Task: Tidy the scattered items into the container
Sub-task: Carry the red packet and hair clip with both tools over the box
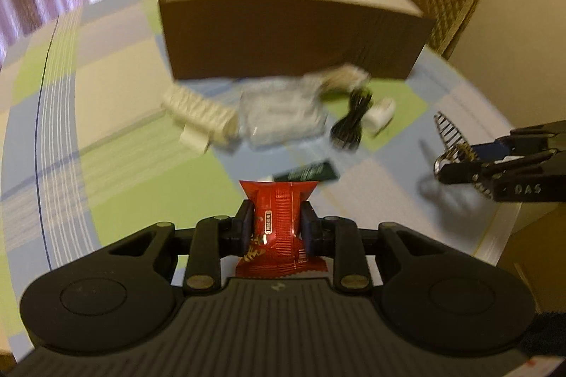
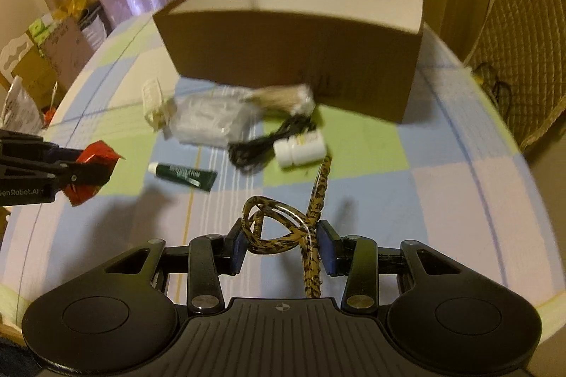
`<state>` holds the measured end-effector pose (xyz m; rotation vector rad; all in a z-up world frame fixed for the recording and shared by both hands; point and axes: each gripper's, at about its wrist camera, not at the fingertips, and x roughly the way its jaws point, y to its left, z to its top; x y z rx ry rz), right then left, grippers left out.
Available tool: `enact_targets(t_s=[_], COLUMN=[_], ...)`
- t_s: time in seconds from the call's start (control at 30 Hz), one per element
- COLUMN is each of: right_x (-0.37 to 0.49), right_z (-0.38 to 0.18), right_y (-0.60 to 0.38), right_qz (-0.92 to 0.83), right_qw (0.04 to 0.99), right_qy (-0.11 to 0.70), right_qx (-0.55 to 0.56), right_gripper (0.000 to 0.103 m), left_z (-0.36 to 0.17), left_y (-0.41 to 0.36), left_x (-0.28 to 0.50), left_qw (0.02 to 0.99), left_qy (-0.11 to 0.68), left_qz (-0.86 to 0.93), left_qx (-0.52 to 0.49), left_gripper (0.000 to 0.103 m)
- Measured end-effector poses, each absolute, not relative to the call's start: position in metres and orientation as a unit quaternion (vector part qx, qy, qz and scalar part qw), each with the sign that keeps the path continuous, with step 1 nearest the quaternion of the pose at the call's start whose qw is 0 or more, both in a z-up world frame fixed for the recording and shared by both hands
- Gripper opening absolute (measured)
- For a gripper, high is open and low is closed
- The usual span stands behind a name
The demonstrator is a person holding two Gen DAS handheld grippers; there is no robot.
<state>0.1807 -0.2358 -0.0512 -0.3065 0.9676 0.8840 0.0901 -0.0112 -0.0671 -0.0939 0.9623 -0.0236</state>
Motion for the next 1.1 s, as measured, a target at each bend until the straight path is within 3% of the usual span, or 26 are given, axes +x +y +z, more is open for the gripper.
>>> enact_targets(t_s=[0.8, 1.1], right_x=[0.276, 0.323], right_z=[0.035, 0.042], right_y=[-0.185, -0.151], right_qz=[0.447, 0.451], right_qw=[0.813, 0.815], right_qy=[0.358, 0.347], right_qx=[-0.101, -0.107], right_gripper=[0.038, 0.038], left_z=[0.006, 0.02], left_y=[-0.024, -0.018], left_x=[0.214, 0.268], left_qw=[0.928, 0.931], left_qy=[0.372, 0.363], left_qz=[-0.007, -0.003], left_qx=[-0.031, -0.027], left_gripper=[0.022, 0.022])
